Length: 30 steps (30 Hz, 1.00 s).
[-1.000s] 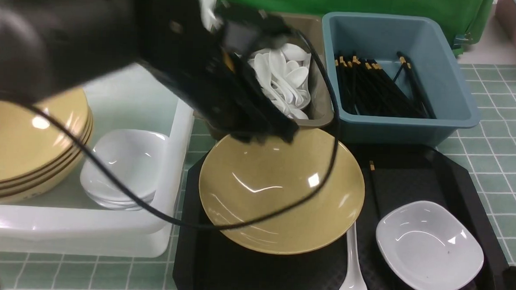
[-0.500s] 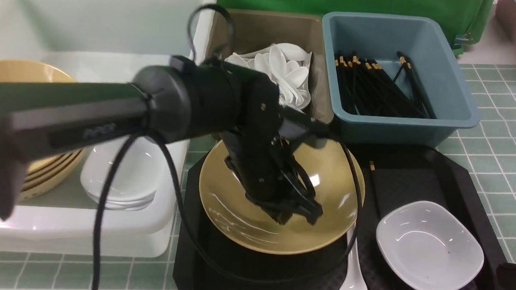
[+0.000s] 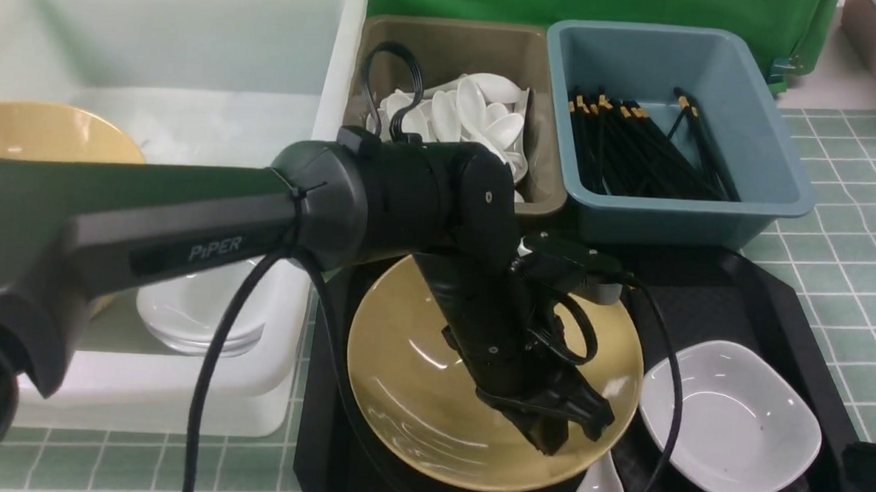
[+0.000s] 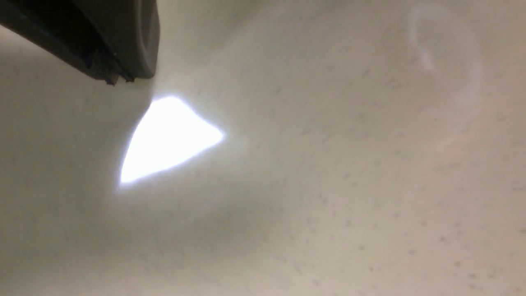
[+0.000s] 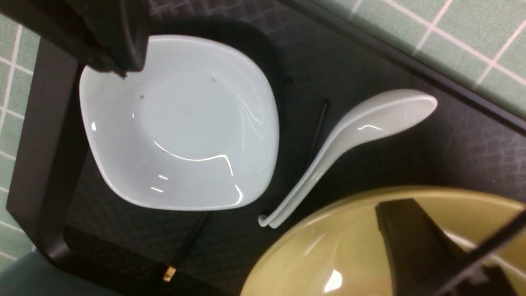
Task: On blue table put chopsticks spoon bowls plates into blue grey white boxes.
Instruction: 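Grasp the large bowl on the tray by its rim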
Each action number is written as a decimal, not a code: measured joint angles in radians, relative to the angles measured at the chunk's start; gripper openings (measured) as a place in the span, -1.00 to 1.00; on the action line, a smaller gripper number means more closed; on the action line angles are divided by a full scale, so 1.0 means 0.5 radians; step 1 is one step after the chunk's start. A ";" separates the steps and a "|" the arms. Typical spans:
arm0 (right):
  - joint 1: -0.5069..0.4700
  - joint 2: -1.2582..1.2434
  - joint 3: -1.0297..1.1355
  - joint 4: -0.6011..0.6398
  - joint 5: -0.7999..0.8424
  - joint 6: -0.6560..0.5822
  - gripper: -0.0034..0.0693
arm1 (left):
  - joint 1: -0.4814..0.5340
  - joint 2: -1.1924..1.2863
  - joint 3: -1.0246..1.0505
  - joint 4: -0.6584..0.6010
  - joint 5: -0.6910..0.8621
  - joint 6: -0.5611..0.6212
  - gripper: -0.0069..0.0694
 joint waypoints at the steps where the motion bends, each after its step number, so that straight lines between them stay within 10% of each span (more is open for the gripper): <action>1: 0.000 0.000 0.000 0.000 0.000 0.000 -0.80 | 0.013 -0.015 -0.018 0.041 0.009 -0.024 -0.80; 6: 0.000 0.000 0.000 0.000 -0.008 0.000 -0.80 | 0.107 -0.130 -0.133 0.445 0.006 -0.234 -0.71; 17: 0.000 0.000 0.000 0.000 -0.036 0.000 -0.78 | 0.151 -0.105 -0.191 1.233 -0.170 -0.666 0.42; 30: 0.000 0.000 0.000 0.000 -0.047 0.000 -0.77 | 0.151 0.179 -0.205 1.304 -0.293 -0.787 0.44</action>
